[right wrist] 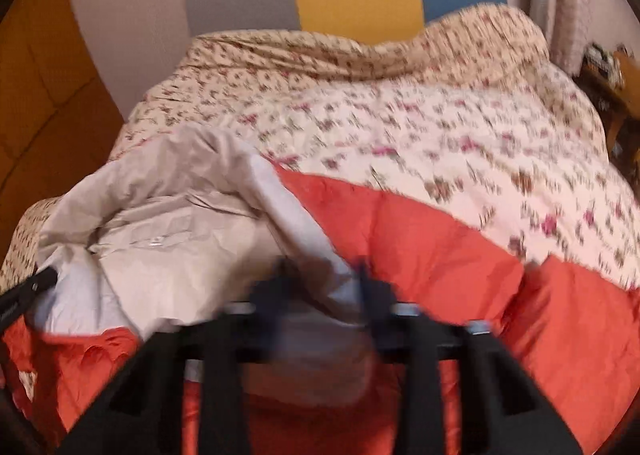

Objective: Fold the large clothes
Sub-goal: 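Grasp the jacket hem with the left gripper while the right gripper grasps the hem, then lift the hem with both grippers and fold it up toward the collar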

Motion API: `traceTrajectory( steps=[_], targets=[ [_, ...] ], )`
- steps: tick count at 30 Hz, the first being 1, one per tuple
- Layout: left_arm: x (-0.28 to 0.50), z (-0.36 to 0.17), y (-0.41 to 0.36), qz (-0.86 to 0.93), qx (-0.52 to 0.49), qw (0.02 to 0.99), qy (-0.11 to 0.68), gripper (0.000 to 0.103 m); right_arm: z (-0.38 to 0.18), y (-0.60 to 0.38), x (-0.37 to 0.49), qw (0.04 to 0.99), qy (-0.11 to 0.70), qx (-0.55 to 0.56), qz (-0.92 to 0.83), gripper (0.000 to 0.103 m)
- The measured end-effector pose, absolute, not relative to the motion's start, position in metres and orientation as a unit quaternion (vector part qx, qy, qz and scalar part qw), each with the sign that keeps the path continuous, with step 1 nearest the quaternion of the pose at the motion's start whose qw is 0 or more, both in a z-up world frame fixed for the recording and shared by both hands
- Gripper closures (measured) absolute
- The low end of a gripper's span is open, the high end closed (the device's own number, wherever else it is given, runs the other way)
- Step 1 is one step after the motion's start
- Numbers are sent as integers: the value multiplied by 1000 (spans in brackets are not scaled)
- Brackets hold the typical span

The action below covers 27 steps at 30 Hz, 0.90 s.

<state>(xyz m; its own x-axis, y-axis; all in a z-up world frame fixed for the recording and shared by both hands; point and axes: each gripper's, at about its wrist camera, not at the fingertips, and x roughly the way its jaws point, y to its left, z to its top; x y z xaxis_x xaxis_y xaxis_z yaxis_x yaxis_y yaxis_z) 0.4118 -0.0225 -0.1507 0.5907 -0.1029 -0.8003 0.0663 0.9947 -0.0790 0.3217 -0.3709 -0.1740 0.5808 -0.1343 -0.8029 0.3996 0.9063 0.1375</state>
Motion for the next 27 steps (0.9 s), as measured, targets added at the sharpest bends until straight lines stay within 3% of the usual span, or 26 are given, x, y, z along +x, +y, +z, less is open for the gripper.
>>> traceTrajectory(
  steps=[4, 12, 14, 16, 17, 19, 21, 27],
  targets=[
    [398, -160, 3, -30, -40, 896, 442, 77, -173, -384, 293, 879, 410, 195, -146, 91],
    [383, -184, 37, -15, -74, 892, 445, 77, -193, -406, 264, 865, 413, 219, -180, 90],
    [382, -186, 35, -18, -65, 895, 440, 77, -196, -408, 263, 864, 413, 221, -182, 87],
    [379, -185, 32, -28, -62, 899, 433, 77, -191, -407, 258, 867, 408, 228, -172, 72],
    [377, -185, 32, -33, -61, 899, 431, 74, -183, -405, 252, 872, 400, 225, -169, 68],
    [373, -184, 33, -45, -70, 901, 425, 56, -168, -398, 238, 887, 374, 211, -168, 57],
    [366, -184, 32, -58, -81, 906, 412, 42, -151, -391, 227, 902, 338, 212, -163, 57],
    [362, -188, 26, -55, -66, 912, 401, 40, -115, -370, 287, 912, 322, 226, -114, 58]
  ],
)
